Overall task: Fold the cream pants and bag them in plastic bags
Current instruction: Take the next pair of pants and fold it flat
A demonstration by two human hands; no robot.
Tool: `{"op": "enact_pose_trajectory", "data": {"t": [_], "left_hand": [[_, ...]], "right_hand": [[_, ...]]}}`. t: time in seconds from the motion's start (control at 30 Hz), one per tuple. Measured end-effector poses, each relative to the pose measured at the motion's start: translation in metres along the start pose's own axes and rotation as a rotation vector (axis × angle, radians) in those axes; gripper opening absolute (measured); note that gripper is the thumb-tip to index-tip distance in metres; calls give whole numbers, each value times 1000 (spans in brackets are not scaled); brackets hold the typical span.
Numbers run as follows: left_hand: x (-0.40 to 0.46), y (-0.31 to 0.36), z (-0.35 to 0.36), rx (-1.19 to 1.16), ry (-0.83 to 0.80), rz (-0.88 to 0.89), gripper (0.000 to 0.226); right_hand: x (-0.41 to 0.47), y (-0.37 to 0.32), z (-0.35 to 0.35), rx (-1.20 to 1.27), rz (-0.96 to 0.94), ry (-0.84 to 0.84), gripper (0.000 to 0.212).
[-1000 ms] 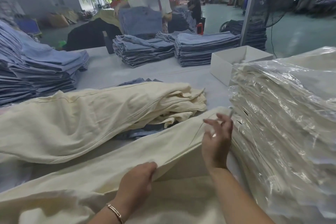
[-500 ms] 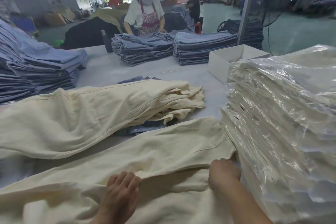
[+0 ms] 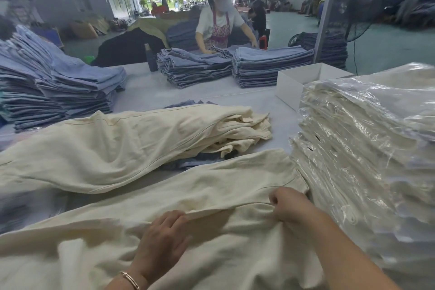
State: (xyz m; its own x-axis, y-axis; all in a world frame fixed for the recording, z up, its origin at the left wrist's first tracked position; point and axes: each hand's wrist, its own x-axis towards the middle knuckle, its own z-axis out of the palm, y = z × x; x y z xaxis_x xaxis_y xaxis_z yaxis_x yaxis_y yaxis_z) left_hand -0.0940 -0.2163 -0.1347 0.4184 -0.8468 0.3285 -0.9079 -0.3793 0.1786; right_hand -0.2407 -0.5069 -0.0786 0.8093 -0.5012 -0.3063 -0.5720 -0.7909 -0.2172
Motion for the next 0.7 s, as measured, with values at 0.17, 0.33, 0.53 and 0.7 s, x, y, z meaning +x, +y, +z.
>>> {"op": "enact_pose_trajectory", "data": {"t": [0.17,0.33,0.53,0.7], "left_hand": [[10,4,-24,-229,-13,-90,69],[12,3,-46,-260,-292,-149,57],[-5,-52,-80,18,-361,-281,33],[-31,-121,-129,-457,-583,-556,39]], "right_hand": [[-60,-21,-68,160,-413,-23,22],[-105,-40,-111,336,-655,-35,14],[-89,-18,-126,432,-422,140,24],[-60,-10,-131,299,-231,206,20]]}}
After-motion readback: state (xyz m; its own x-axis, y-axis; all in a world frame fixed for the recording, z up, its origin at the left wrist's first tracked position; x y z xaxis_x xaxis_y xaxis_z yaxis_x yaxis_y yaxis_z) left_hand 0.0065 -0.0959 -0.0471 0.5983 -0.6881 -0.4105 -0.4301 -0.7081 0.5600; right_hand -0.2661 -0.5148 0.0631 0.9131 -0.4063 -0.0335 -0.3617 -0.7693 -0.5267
